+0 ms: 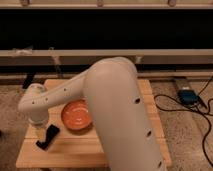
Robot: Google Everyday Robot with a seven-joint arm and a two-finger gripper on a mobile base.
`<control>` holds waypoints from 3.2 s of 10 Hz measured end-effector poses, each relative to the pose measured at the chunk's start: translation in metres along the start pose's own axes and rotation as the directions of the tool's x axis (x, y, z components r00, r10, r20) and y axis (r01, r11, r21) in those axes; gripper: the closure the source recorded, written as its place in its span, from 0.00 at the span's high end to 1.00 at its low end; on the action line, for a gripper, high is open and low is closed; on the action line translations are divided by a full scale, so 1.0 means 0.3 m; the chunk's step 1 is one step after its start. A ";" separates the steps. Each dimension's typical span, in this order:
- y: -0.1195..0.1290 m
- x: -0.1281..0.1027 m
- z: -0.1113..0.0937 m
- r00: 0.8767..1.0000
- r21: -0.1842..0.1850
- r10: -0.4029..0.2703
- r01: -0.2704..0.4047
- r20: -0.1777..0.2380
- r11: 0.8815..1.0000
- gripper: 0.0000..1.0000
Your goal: Place the eraser in the ceramic cup
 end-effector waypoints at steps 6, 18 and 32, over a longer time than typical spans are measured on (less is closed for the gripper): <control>0.134 -0.045 0.119 0.999 0.006 -0.042 0.043 -0.025 0.999 0.80; 0.068 -0.014 0.193 0.987 -0.012 -0.152 0.152 -0.059 0.988 0.71; 0.086 -0.076 0.009 0.995 0.010 0.027 -0.028 0.095 1.000 0.00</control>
